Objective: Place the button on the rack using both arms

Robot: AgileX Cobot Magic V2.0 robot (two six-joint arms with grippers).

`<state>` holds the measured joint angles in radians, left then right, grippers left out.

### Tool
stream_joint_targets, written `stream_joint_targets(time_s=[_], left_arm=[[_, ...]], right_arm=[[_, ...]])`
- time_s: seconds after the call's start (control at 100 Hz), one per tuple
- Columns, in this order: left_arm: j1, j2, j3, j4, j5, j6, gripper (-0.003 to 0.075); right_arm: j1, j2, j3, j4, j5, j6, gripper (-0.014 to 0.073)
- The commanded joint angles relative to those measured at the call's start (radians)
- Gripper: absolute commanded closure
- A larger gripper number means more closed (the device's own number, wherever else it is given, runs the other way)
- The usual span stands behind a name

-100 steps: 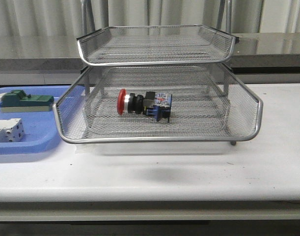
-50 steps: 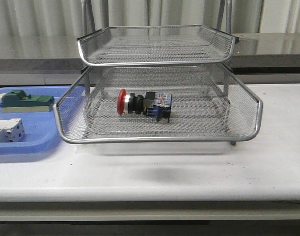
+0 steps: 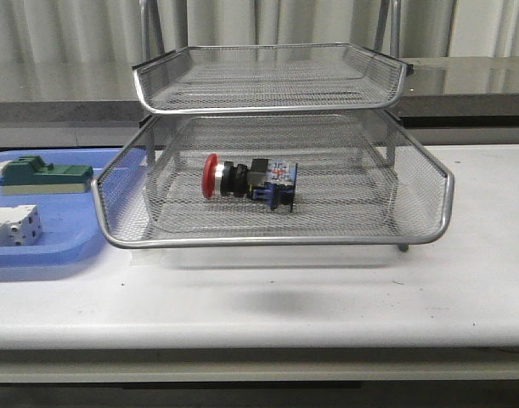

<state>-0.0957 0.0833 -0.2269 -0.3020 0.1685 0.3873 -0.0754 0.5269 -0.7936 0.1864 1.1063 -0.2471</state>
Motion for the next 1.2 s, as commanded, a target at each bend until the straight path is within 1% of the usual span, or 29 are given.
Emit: stream_joint_targets(time_s=[0.0,0.09,0.16,0.23,0.28,0.3,0.35,0.49,0.96,1.06,1.19], left_arm=[[0.002,0.008,-0.025,-0.017,-0.099,-0.008,0.0226],[0.002,0.008,-0.025,-0.017,-0.097,-0.008,0.0233],[0.002,0.008,-0.025,-0.017,-0.097,-0.008,0.0279],[0.002,0.008,-0.025,-0.017,-0.097,-0.008,0.0360],[0.002,0.008,-0.025,-0.017,-0.097,-0.008,0.0441],[0.002,0.008,-0.025,-0.017,-0.097,-0.008,0.0462],[0.002,0.008,-0.025,-0.017,-0.097,-0.008,0.0549],[0.002,0.008,-0.025,-0.017,-0.097,-0.008,0.0739],[0.002,0.008,-0.025,-0.017,-0.097,-0.008,0.0740],[0.002,0.008,-0.025,-0.017,-0.097,-0.008,0.0740],[0.002,0.008,-0.025,-0.017,-0.097,-0.008,0.0740]], right_arm=[[0.003,0.006,-0.030,0.014,-0.052,-0.003,0.0655],[0.003,0.006,-0.030,0.014,-0.052,-0.003,0.0655],[0.003,0.006,-0.030,0.014,-0.052,-0.003,0.0655],[0.003,0.006,-0.030,0.014,-0.052,-0.003,0.0655],[0.003,0.006,-0.030,0.014,-0.052,-0.003,0.0655],[0.003,0.006,-0.030,0.014,-0.052,-0.003,0.0655],[0.003,0.006,-0.030,0.014,-0.052,-0.003,0.0655],[0.003,0.006,-0.030,0.014,-0.052,-0.003,0.0655],[0.003,0.006,-0.030,0.024,-0.057,-0.003,0.0655],[0.003,0.006,-0.030,0.035,-0.088,-0.003,0.0655],[0.003,0.018,-0.030,0.060,-0.172,-0.006,0.0655]])
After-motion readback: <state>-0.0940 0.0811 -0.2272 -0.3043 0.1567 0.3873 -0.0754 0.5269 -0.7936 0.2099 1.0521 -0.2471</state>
